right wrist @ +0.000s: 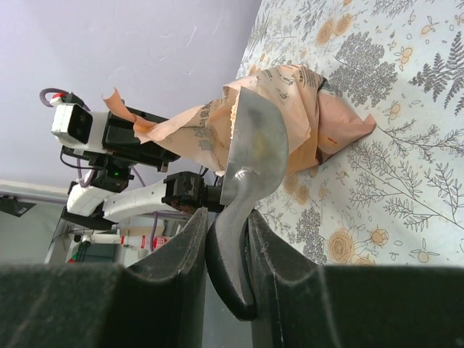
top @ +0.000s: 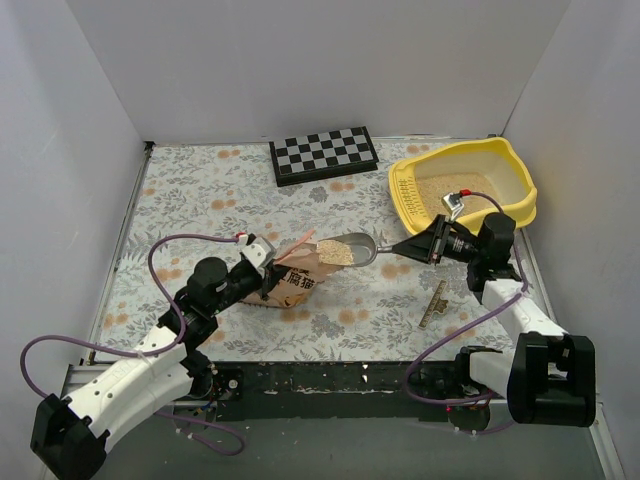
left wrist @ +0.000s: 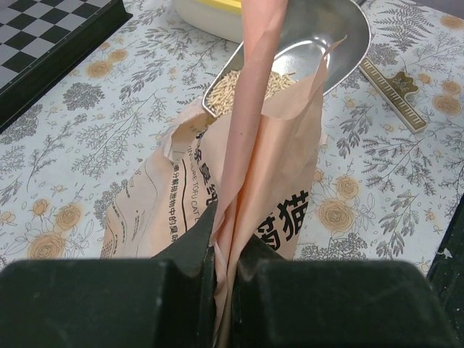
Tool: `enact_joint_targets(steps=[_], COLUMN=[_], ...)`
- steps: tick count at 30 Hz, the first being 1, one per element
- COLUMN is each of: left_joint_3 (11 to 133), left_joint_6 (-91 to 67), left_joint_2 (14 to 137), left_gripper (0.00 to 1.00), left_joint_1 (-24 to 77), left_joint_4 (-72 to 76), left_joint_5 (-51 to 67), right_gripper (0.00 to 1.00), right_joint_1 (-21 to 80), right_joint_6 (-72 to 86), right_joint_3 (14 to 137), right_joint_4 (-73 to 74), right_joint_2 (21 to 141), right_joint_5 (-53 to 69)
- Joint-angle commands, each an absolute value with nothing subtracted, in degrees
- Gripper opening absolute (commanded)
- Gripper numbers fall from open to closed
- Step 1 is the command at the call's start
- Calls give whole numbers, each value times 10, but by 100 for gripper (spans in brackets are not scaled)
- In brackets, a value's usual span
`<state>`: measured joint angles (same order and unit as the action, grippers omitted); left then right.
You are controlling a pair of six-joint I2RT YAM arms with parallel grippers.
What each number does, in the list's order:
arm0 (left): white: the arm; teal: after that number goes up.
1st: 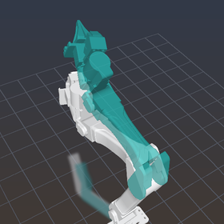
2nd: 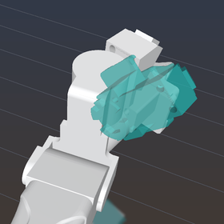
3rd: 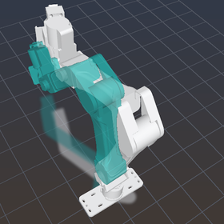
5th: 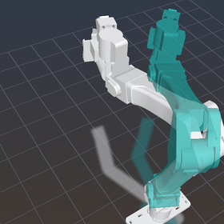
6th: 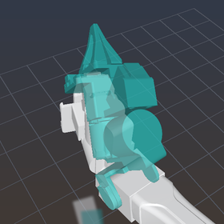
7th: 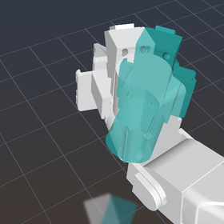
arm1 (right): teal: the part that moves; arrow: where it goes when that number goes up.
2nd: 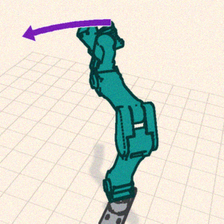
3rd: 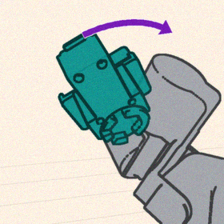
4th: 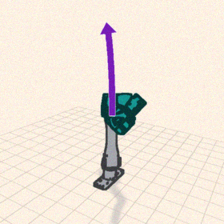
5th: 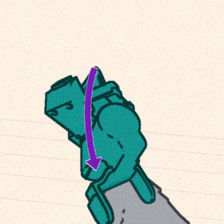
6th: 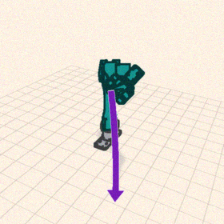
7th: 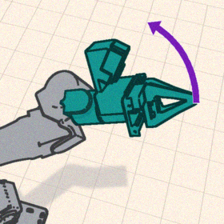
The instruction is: Fill the litter box with clean litter
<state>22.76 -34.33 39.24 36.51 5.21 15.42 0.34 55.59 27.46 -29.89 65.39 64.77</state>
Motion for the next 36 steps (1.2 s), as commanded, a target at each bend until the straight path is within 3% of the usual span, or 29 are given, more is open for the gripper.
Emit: enact_joint_targets(steps=[1,7,18,25,36], left_joint_3=[228,228,230,230,232], left_joint_6=[-350,-352,-352,-355,-356], left_joint_2=[374,364,341,331,332], left_gripper=[0,0,0,0,0], left_joint_1=[372,372,372,371,373], left_joint_4=[105,104,98,93,96], left_joint_5=[164,142,105,100,103], right_gripper=[1,1,1,1,1], right_joint_1=[-11,-12,-16,-43,-50], right_joint_6=[576,617,789,927,934], right_joint_3=[272,270,258,210,248], right_joint_4=[-305,-330,-502,-690,-754], right_joint_2=[614,580,567,585,626], right_joint_5=[662,658,619,564,443])
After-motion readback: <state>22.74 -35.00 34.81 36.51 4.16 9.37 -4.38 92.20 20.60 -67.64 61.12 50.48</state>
